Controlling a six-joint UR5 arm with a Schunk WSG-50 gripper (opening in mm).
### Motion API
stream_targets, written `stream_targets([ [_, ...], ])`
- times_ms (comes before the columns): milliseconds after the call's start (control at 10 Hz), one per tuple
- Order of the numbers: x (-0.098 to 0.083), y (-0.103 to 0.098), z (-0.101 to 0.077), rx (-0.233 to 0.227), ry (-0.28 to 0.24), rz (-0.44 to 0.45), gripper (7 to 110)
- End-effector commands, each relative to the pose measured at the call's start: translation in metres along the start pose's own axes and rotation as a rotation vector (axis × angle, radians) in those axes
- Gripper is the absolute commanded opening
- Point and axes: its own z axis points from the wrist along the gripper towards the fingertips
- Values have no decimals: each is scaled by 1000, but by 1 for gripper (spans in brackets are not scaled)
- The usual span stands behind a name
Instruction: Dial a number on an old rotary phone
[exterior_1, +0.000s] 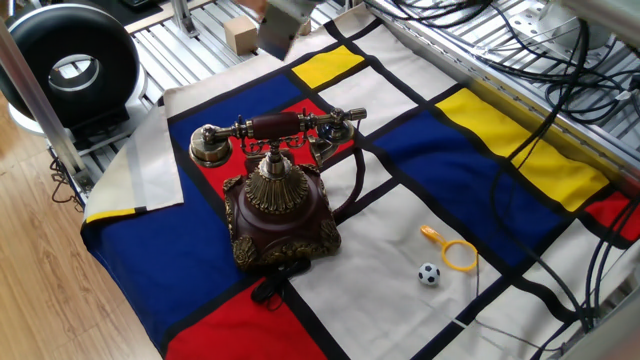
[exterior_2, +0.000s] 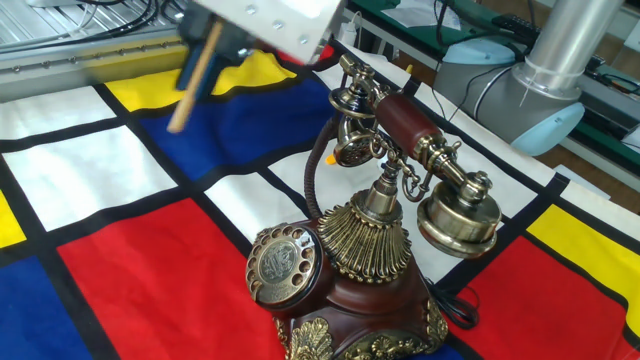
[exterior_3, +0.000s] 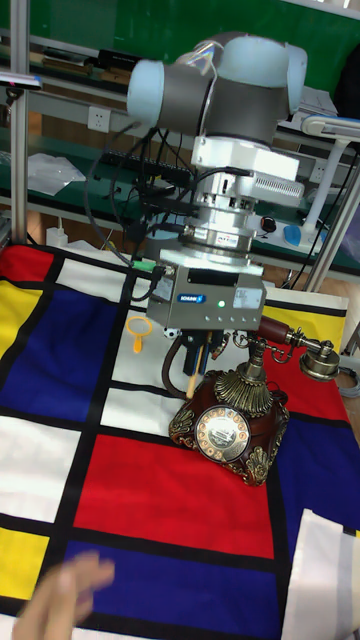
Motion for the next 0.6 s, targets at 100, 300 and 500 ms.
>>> stream_targets([
  [100, 20, 35, -29, -160, 68, -22, 7],
  [300, 23, 11, -26, -87, 52, -65, 7],
  [500, 43, -1, -26, -54, 114, -110, 7],
])
